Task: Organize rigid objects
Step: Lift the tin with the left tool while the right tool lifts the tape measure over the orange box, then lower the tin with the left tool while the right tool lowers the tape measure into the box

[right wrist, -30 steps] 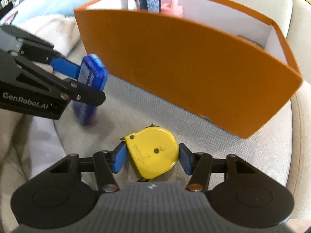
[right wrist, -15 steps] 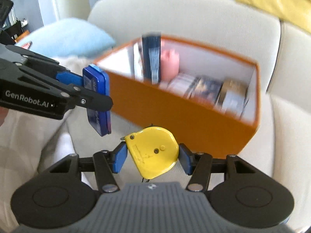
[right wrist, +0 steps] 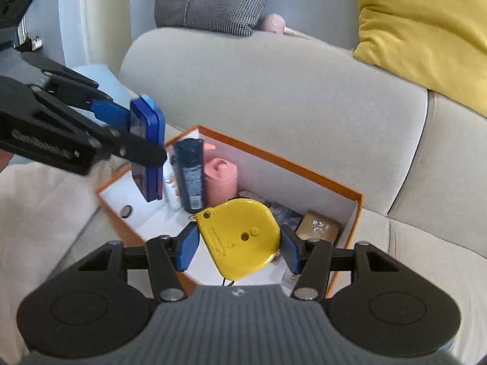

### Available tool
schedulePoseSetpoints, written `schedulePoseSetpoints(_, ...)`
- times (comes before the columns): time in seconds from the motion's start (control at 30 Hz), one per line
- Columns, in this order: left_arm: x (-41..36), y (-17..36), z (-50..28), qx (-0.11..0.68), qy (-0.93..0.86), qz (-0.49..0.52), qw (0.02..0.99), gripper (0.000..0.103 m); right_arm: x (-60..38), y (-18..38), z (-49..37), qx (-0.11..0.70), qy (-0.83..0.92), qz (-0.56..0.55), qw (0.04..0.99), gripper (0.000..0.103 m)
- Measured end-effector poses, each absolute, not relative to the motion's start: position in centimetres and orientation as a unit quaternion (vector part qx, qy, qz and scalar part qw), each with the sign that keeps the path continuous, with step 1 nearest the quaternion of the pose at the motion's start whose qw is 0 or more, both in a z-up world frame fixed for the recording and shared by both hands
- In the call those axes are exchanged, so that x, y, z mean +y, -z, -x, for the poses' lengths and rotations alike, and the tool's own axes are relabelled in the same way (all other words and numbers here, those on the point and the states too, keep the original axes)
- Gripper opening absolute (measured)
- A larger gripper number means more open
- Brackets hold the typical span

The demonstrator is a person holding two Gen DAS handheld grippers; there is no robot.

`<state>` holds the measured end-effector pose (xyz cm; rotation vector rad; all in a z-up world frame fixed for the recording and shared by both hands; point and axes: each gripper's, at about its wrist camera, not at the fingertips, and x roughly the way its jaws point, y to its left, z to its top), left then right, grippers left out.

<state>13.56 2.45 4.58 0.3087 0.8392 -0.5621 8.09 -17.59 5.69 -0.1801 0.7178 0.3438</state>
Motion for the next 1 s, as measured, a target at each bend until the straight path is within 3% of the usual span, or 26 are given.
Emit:
schedulePoseSetpoints(0.27,-0.1,3.0,-19.1,0.514,0.255,-0.158,0.804,0.051,-18.3,-3.0,-13.1,0.396,-0.165,0.065,0.901,0.058)
schedulePoseSetpoints(0.5,-0.6,7.1,-20.3,0.565,0.224,-0.14,0.781,0.051,-18.9,-1.3,-15.0,0.408,-0.167,0.048,0.896,0.058)
schedulePoseSetpoints(1.0,1.2,10.5,-23.1,0.66,0.105,-0.023,0.744,0.051,-17.1,1.7,-17.1,0.472,-0.201,0.047,0.857,0.058)
